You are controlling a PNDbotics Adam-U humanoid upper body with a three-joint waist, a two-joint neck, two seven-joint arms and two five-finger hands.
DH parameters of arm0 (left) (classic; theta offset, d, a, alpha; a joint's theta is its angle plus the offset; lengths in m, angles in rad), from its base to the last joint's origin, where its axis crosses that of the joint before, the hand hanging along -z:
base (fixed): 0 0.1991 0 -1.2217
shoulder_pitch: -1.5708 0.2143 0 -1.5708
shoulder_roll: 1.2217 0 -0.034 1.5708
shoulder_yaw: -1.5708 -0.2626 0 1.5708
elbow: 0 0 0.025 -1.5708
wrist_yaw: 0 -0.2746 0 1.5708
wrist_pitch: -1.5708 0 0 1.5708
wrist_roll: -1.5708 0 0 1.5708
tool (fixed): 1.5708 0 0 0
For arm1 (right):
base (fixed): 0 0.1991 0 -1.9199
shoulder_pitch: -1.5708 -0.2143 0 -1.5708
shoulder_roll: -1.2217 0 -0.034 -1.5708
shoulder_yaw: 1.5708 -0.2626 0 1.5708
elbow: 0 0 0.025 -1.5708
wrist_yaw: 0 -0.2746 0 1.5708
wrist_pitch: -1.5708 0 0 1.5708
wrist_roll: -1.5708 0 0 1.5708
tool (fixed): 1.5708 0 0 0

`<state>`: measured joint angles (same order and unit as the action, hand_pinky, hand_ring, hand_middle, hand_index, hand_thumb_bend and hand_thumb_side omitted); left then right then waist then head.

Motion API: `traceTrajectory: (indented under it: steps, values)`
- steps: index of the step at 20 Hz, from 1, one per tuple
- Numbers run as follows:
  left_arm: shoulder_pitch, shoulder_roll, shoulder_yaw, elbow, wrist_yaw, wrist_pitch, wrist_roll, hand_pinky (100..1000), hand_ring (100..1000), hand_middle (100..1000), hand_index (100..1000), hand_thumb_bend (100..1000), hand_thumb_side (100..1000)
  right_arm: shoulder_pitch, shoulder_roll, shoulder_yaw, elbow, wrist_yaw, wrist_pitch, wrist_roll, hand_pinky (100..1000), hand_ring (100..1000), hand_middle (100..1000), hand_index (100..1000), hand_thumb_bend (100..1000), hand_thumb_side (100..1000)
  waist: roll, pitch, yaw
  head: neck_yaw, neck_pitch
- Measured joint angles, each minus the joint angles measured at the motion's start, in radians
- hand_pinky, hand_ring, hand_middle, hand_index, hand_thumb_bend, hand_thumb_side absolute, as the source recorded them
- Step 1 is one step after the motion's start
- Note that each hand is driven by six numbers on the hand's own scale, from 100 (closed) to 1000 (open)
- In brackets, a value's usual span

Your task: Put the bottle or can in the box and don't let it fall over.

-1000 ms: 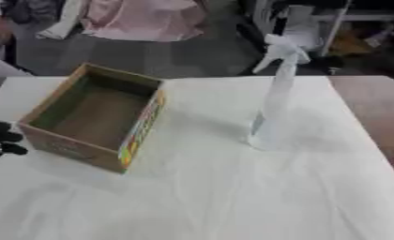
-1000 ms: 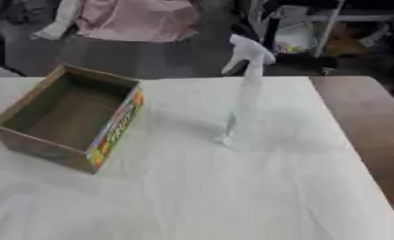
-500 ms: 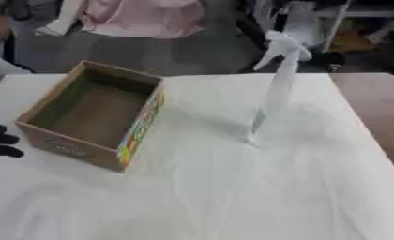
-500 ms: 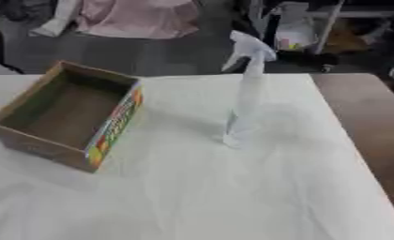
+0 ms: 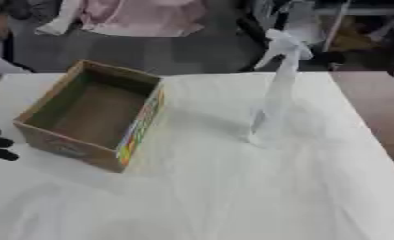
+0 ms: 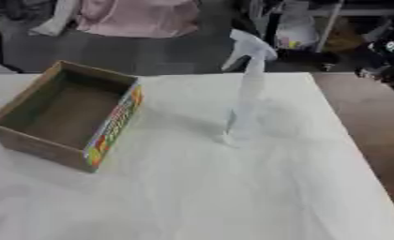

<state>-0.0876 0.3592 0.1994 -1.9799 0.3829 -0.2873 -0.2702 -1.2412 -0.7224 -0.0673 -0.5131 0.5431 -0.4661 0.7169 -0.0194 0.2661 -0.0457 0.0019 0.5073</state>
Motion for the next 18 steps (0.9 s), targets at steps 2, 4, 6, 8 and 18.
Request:
traceTrajectory:
  steps: [2, 4, 6, 8, 18]
  values:
    - [0.0, 0.0, -0.001, 0.0, 0.0, 0.0, 0.0, 606, 678, 670, 904, 111, 783, -0.007, 0.011, -0.001, 0.007, 0.009, -0.002, -0.002, 856, 1000, 894, 944, 100, 584, 0.0, 0.001, 0.004, -0.004, 0.0]
    - [-0.001, 0.0, -0.004, 0.0, 0.0, 0.0, -0.001, 606, 677, 670, 904, 111, 783, -0.015, 0.025, -0.005, 0.012, 0.016, -0.002, -0.002, 856, 1000, 894, 943, 100, 582, 0.0, 0.002, 0.005, -0.009, 0.0]
    - [-0.001, 0.0, -0.005, 0.0, 0.0, 0.0, -0.002, 606, 678, 670, 904, 111, 783, -0.024, 0.039, -0.006, 0.017, 0.024, -0.002, -0.002, 856, 1000, 894, 942, 100, 576, 0.0, 0.003, 0.009, -0.014, 0.0]
    - [-0.002, 0.0, -0.005, 0.0, 0.002, 0.0, -0.004, 606, 678, 670, 904, 111, 783, -0.037, 0.054, -0.007, 0.019, 0.032, -0.002, -0.002, 856, 1000, 894, 942, 100, 567, -0.001, 0.004, 0.012, -0.021, 0.0]
    - [-0.002, 0.0, -0.006, 0.0, 0.004, 0.002, -0.007, 606, 678, 670, 904, 111, 781, -0.11, 0.083, -0.032, 0.008, 0.049, 0.003, 0.003, 861, 1000, 902, 948, 100, 532, -0.013, 0.004, 0.02, -0.04, 0.001]
